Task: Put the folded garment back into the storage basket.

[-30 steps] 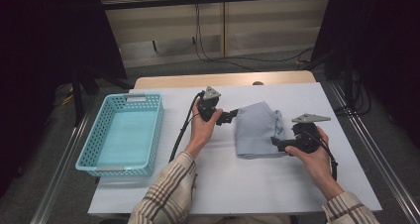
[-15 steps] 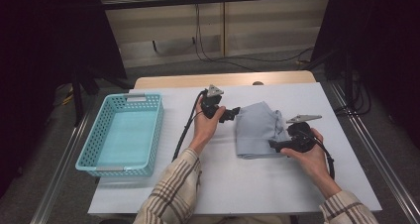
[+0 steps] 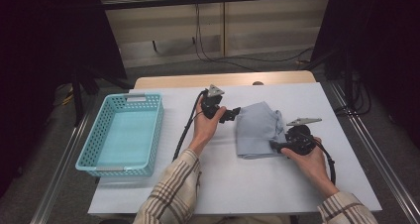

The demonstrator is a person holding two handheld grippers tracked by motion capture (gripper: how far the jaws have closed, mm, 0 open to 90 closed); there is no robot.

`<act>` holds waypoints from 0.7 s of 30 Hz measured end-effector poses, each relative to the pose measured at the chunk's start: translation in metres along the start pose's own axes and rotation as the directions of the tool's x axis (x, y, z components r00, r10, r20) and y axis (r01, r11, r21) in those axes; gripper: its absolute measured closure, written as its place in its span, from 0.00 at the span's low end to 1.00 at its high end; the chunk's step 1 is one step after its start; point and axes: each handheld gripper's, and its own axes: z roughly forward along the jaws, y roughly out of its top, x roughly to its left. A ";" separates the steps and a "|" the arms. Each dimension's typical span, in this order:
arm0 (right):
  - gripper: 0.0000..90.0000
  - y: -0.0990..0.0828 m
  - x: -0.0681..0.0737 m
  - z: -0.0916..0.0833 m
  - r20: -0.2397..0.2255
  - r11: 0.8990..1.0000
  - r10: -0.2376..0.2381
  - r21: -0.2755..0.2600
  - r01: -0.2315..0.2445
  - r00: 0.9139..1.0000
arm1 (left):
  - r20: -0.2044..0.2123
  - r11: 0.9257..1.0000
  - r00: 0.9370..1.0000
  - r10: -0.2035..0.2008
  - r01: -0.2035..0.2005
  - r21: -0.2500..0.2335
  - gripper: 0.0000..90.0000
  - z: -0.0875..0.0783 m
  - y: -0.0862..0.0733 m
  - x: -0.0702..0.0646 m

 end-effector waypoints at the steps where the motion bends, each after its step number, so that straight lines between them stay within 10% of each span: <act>1: 0.43 0.000 0.000 -0.001 -0.012 1.000 -0.010 0.013 0.011 1.000 | 0.004 1.000 1.000 -0.004 0.004 -0.007 0.05 0.000 0.000 0.000; 21: 0.89 0.004 0.004 -0.007 -0.008 0.995 0.063 0.078 -0.062 0.998 | 0.044 0.993 0.997 -0.071 0.067 0.094 0.12 0.033 0.001 -0.013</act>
